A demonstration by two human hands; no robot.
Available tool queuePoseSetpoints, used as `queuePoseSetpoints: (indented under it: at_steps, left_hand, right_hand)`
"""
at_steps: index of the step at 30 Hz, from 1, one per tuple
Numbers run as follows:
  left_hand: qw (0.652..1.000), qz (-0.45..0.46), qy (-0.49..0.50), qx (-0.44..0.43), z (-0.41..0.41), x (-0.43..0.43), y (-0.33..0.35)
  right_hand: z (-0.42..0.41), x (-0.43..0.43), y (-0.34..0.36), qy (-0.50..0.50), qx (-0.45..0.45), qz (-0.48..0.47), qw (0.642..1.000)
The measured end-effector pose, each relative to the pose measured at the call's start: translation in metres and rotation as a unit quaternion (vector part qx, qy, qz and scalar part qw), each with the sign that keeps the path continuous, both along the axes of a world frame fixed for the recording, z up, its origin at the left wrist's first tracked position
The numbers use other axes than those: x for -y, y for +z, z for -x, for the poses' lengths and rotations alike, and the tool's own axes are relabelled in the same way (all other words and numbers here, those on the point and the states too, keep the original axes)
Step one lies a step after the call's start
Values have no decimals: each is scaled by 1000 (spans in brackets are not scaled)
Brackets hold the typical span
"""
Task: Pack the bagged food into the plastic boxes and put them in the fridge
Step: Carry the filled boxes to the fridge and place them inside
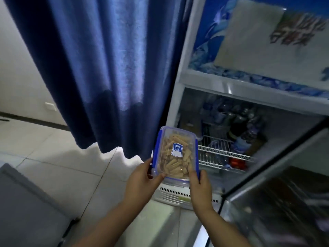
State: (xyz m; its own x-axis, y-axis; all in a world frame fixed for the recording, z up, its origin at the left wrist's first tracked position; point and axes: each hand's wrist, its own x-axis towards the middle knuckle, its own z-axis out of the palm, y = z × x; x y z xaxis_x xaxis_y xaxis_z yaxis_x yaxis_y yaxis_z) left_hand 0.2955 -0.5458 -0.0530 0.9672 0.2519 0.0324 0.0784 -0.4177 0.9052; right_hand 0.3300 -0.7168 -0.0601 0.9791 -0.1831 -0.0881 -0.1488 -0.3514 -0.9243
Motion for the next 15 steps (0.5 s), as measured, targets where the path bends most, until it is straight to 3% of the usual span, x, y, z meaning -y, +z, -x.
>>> queuePoseSetpoints:
  at_steps: [8,15]
  left_hand:
    - [997,-10,-58,-47,-88,40,-13]
    - [992,-38,-111,-39,-180,49,-23]
  right_hand:
    - [-68,43,-21,-54,-72,-17,996]
    - [-147,53,-20,-66,-85,7,994]
